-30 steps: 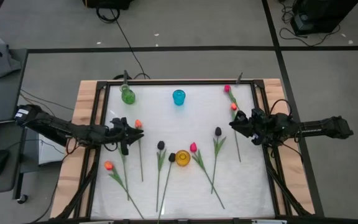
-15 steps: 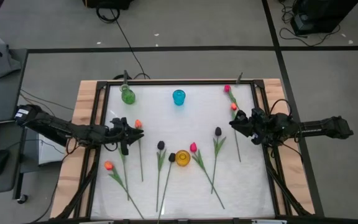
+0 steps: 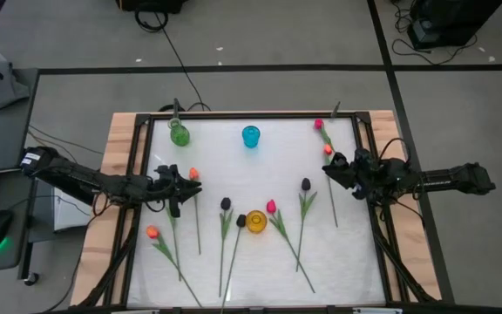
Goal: Sort flowers into vase by color
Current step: Put the top pink flower into the blue vase
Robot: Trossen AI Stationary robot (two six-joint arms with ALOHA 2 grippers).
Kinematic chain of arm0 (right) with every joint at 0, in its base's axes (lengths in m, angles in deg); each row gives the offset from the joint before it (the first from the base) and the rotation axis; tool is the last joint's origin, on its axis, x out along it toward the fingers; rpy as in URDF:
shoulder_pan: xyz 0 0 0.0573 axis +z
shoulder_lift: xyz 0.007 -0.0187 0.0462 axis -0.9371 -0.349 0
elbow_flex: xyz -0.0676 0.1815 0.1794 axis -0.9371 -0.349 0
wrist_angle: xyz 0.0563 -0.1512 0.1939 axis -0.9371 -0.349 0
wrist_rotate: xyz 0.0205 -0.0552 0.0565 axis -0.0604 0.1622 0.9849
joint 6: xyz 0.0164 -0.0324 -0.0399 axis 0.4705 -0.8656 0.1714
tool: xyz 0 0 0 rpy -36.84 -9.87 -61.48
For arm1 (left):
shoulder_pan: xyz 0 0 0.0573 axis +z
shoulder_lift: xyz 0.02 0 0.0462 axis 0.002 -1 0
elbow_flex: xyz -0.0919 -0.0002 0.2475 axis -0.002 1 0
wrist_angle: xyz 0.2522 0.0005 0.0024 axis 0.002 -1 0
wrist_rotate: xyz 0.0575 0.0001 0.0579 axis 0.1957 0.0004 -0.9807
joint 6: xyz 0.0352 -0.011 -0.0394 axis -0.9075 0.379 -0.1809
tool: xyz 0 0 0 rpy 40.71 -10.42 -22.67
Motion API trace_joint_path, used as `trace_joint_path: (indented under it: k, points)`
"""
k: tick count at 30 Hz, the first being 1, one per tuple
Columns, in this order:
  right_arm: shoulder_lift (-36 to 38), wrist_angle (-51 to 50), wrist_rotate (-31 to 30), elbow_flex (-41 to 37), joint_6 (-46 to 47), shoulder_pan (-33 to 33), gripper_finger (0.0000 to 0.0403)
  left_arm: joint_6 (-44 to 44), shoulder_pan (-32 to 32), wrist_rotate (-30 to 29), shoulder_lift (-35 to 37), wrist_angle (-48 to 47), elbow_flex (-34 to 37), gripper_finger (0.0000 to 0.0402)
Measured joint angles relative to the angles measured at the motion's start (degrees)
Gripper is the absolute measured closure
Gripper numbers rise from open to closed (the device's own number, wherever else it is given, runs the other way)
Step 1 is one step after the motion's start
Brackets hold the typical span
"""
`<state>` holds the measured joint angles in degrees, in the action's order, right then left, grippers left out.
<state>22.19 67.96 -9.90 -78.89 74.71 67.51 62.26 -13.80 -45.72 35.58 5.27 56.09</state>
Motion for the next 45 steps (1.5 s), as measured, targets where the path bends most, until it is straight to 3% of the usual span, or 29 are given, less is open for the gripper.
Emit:
trace_joint_path:
  k: [9, 36, 45]
  points:
    - [-0.01, 0.05, -3.48, 0.00, 0.00, 0.00, 0.0285, -0.04, 0.01, 0.00, 0.00, -0.01, 0.00, 0.0289]
    - [-0.01, 0.05, -3.67, 0.00, -0.07, 0.00, 0.0285, 0.00, 0.02, 0.00, -0.02, 0.00, 0.00, 0.0289]
    - [-0.01, 0.07, -4.47, 0.00, -6.89, 0.00, 0.0285, 0.07, 0.00, 0.00, 0.00, 0.00, 0.00, 0.0289]
